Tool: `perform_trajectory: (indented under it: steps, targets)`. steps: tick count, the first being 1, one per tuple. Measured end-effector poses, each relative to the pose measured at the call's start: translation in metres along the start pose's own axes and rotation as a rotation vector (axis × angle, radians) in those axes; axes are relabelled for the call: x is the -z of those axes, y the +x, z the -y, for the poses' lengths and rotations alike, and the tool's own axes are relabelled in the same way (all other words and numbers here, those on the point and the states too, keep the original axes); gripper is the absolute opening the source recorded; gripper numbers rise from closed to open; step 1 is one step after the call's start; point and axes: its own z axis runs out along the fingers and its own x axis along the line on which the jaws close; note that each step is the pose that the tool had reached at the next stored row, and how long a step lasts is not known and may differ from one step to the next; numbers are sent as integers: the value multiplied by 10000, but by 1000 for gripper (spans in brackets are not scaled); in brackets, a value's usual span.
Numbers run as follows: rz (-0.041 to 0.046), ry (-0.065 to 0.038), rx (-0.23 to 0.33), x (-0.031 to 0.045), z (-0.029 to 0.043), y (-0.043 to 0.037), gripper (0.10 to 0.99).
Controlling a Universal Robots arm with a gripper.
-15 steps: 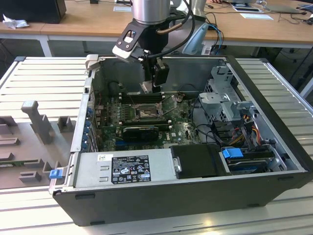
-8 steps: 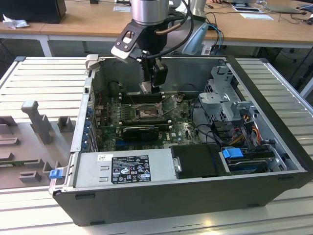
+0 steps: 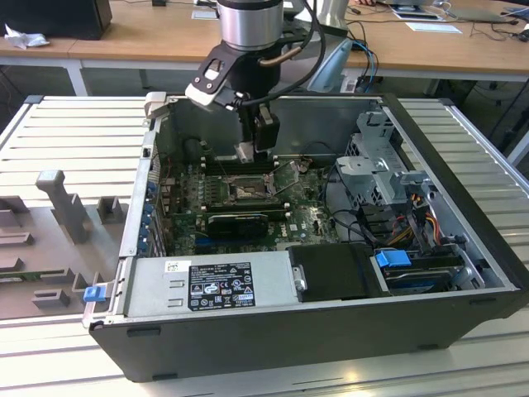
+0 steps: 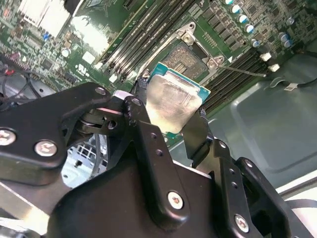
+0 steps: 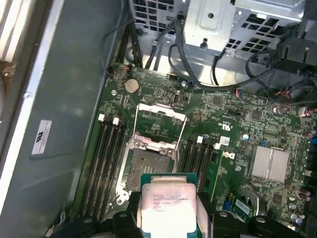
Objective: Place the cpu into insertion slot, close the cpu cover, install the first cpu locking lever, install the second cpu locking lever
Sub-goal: 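Place the cpu into insertion slot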
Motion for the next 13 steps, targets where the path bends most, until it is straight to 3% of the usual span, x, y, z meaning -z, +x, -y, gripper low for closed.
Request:
perform_trajectory:
  steps: [9,13]
  targets:
    - [166,-35,-1882,-115,10,-2,529]
    - [183,-40,-2098,-135,16,-1,529]
